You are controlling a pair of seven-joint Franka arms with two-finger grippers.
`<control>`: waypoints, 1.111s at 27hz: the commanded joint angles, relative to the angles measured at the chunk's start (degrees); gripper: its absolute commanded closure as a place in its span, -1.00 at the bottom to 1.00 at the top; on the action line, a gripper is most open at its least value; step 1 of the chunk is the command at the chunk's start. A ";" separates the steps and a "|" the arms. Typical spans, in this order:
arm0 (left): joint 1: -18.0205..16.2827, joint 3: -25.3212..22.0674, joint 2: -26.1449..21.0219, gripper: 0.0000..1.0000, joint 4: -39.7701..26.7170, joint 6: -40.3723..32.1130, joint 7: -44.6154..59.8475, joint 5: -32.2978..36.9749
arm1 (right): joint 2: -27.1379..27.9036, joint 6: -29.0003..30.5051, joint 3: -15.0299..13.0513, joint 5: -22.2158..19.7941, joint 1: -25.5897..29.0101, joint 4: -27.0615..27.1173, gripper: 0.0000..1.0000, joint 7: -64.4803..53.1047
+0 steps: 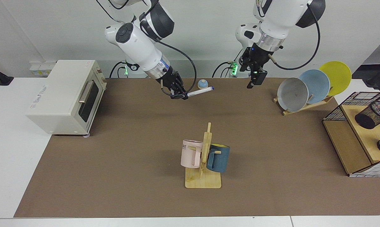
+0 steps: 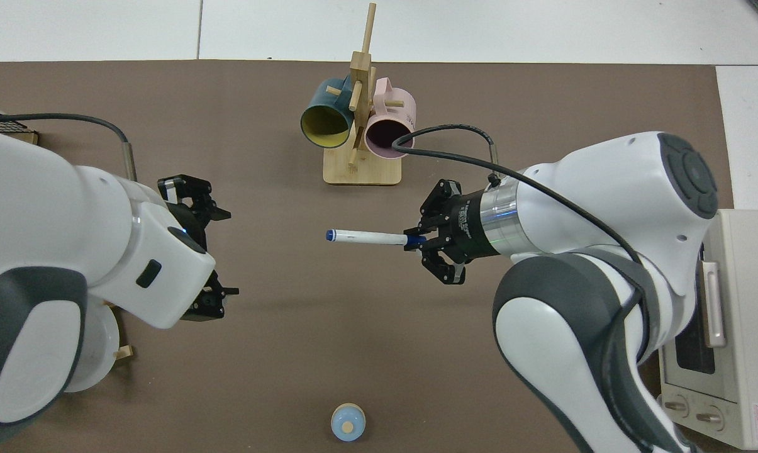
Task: Put markers into pen holder
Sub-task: 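Close the left gripper on the marker's capped end near the right gripper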
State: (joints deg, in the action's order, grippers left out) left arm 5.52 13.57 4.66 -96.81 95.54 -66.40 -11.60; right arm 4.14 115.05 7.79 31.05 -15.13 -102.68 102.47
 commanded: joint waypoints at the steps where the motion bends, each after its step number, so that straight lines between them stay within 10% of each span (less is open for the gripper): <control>1: 2.30 -0.73 2.64 -1.00 -3.21 1.05 -0.31 -3.69 | -0.44 2.19 0.21 1.91 -1.83 -0.15 1.00 3.09; 22: 7.40 0.15 2.02 -0.95 -8.13 7.12 4.88 -3.61 | -0.62 2.02 0.21 0.68 -6.49 -0.15 1.00 2.48; 30: 7.31 0.15 2.11 0.10 -8.49 7.20 7.94 -3.52 | -0.71 2.11 0.21 0.59 -7.11 -0.23 1.00 2.48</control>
State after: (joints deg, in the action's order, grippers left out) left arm 11.88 14.44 5.47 -103.52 101.28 -61.52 -15.17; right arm 4.14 116.17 7.98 31.62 -21.76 -102.54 104.23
